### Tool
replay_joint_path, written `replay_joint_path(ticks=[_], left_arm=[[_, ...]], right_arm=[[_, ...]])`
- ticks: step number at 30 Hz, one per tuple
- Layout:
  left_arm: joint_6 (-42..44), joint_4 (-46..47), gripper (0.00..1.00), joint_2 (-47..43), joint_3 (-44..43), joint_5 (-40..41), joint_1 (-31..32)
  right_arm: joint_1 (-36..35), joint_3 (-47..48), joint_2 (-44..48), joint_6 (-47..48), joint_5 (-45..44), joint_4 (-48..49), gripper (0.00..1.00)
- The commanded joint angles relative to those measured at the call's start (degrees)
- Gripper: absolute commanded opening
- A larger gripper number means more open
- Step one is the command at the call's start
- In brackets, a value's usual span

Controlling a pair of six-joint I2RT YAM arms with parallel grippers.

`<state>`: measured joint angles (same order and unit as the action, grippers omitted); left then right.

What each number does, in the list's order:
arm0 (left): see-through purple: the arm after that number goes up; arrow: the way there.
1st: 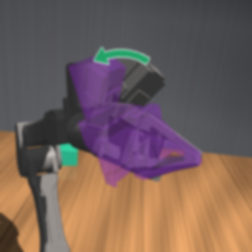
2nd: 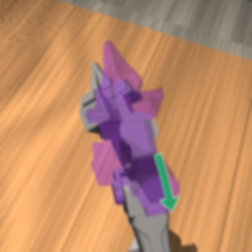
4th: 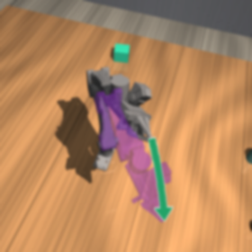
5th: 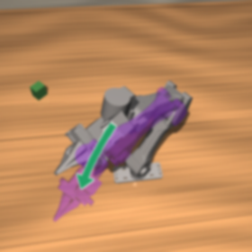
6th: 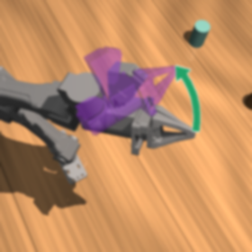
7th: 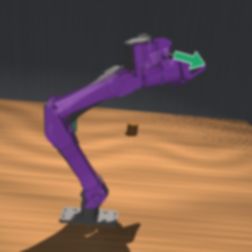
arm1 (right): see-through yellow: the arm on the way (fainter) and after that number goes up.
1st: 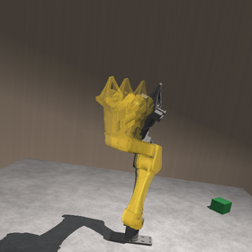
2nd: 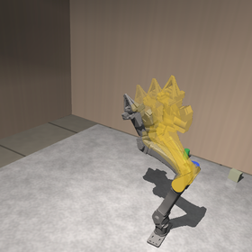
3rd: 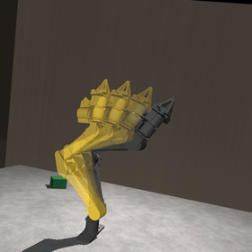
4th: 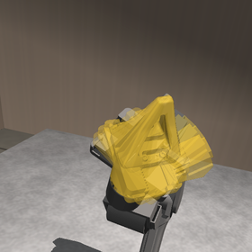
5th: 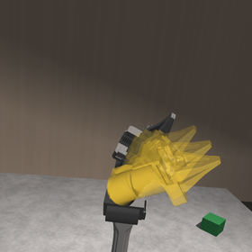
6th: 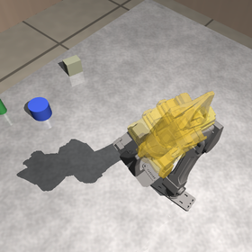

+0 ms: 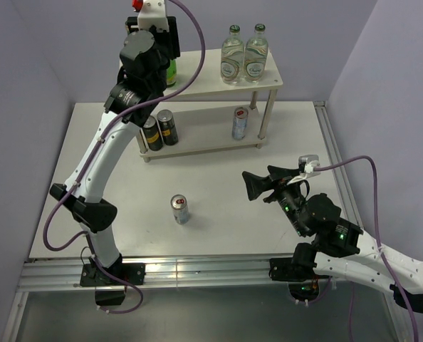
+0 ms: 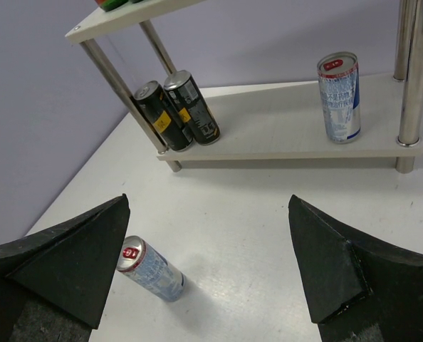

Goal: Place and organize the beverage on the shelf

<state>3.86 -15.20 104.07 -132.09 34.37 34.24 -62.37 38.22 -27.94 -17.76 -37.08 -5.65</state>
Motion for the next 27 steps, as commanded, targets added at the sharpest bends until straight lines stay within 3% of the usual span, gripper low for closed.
replay_joint_path(ticks=[1,7,14,17,20,23,27], left_arm=[[0.54,4.13,0.60,-1.94,-0.45,0.35,-0.31],[0.27,5.00,0.61,-2.38,1.22,0.61,-0.49],[-0.52,6.05,0.82,-8.61,6.66,0.69,0.56],[2.63,10.08,0.97,-14.94,14.82,4.02,4.33],[3.97,9.85,0.99,-19.86,20.64,7.37,9.69],[-1.10,6.51,0.99,-25.22,27.74,10.71,14.96],[-9.90,9.74,0.99,-38.55,48.64,13.70,19.53]], right_arm=[[0.32,-0.07,-0.18,-0.43,-0.89,0.82,0.99],[0.32,-0.07,-0.09,-0.35,-1.15,0.46,0.99],[0.32,-0.68,-0.09,-0.43,-1.50,0.64,0.99],[0.32,-1.04,-0.09,-0.70,-1.50,0.90,0.99],[0.23,-1.13,-0.18,-0.96,-1.50,0.99,0.99],[0.23,-0.86,-0.09,-1.49,-1.33,0.47,0.99],[0.23,-1.13,1.39,-1.93,-1.24,-0.59,0.99]])
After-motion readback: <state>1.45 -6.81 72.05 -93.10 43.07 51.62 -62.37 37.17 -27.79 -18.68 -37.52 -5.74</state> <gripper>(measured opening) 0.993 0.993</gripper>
